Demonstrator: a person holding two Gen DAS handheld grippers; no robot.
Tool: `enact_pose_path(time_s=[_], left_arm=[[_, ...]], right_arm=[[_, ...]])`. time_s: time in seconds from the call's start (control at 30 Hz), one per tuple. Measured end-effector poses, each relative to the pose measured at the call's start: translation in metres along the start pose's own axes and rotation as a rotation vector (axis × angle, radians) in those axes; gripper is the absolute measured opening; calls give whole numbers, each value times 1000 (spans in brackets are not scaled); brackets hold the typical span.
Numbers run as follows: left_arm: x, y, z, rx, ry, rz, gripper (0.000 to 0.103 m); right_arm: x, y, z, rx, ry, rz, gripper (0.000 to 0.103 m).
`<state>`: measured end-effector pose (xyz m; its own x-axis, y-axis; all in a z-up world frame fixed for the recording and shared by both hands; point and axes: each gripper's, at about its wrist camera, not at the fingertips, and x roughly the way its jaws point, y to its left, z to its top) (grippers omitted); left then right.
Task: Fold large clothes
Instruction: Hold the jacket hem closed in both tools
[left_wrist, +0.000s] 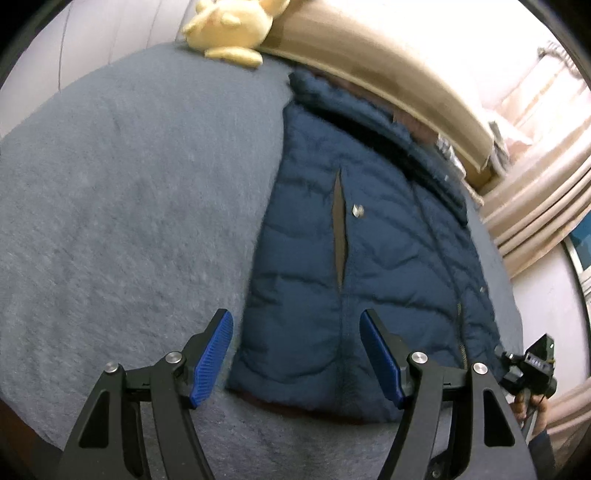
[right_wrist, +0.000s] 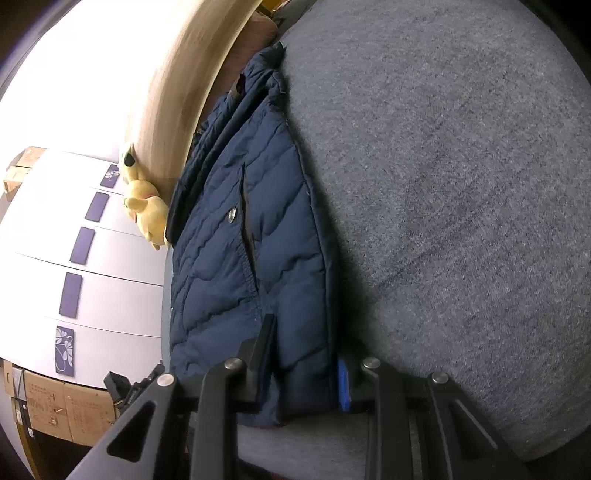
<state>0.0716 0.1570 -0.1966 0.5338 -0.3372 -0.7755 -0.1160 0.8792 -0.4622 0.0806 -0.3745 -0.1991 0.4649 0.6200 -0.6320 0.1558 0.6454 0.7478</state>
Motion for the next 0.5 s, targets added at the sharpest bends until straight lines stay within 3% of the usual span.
enact_pose_path(time_s=[0.2,0.3,0.4,0.5], left_arm=[[8,-12,-6,76,24,24,70],[8,-8,-3,68,41,22,49],[8,-5,-1,53,45,19,38],[6,-2,0,47,46,19,37]], right_arm=[[3,4,0,-3,1,-10,31],[5,6,1,-13,5,-21,31],[6,9,0,-23,4,-32,31],[7,11,0,-24,3,-34,31]])
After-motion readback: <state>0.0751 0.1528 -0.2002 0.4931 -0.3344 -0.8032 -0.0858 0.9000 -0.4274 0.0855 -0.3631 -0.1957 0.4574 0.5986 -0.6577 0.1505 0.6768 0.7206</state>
